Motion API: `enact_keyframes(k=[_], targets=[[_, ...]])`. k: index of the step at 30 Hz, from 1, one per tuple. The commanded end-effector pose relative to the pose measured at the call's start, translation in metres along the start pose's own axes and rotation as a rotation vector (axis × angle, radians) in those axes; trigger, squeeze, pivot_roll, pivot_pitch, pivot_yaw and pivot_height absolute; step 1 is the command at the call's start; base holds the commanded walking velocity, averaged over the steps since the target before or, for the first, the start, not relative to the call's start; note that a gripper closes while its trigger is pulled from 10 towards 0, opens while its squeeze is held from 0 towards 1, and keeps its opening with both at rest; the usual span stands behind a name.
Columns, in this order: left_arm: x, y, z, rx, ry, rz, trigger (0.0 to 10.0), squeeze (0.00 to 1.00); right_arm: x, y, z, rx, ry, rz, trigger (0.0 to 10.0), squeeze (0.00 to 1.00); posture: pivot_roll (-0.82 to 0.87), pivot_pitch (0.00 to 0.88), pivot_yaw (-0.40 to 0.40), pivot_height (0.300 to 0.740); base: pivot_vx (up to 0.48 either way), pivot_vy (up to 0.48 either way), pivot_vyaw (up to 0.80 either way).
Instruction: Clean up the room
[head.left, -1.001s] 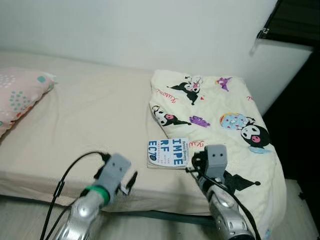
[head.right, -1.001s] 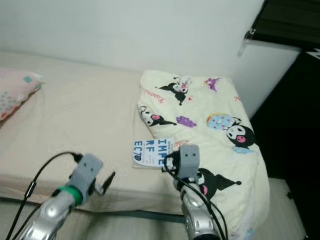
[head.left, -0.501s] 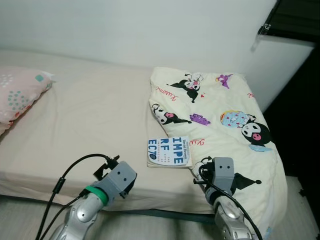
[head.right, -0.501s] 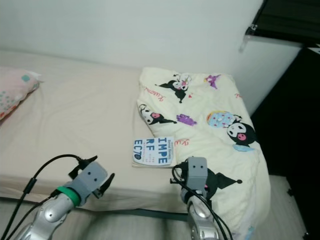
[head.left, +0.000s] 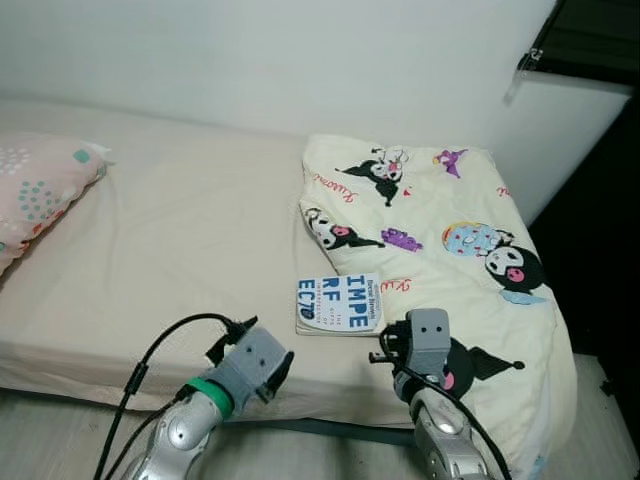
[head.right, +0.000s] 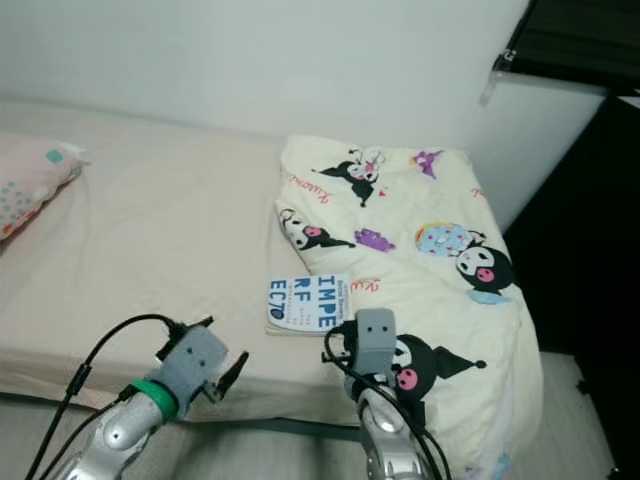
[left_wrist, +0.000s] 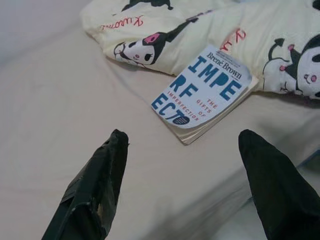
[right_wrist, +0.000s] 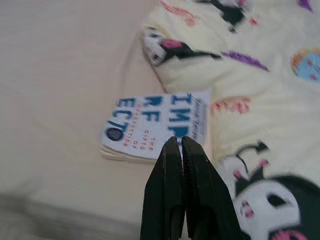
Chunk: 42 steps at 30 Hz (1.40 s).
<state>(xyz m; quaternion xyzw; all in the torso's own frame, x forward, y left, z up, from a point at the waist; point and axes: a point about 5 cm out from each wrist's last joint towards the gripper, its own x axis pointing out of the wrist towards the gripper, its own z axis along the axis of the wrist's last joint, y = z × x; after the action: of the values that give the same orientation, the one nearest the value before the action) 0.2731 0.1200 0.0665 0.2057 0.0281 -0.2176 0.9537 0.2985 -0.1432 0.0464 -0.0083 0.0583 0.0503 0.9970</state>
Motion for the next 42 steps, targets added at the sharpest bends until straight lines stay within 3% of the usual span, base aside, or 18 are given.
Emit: enact_keyframes(k=[1,22,42], targets=[[-0.0013,-0.0017,-0.0022,0.021,0.01,-0.015,10.0,0.0,-0.0029,-0.001,-0.0014,-0.028,-0.007,0.01,10.0,0.0,-0.02,0.036,0.006,0.74,0.0,0.0,0.0],[-0.001,0.0021,-0.0016,0.03,-0.004,0.01,10.0,0.0,-0.0037,-0.002,-0.0048,-0.018,0.0,0.0,10.0,0.0,-0.02,0.037,0.007,0.74,0.0,0.0,0.0],[0.0013,0.0025,-0.0008,0.045,-0.002,0.012,10.0,0.0,-0.0043,-0.0038,-0.0061,-0.009,0.006,-0.017,10.0,0.0,-0.01,0.047,0.012,0.66,0.0,0.0,0.0]])
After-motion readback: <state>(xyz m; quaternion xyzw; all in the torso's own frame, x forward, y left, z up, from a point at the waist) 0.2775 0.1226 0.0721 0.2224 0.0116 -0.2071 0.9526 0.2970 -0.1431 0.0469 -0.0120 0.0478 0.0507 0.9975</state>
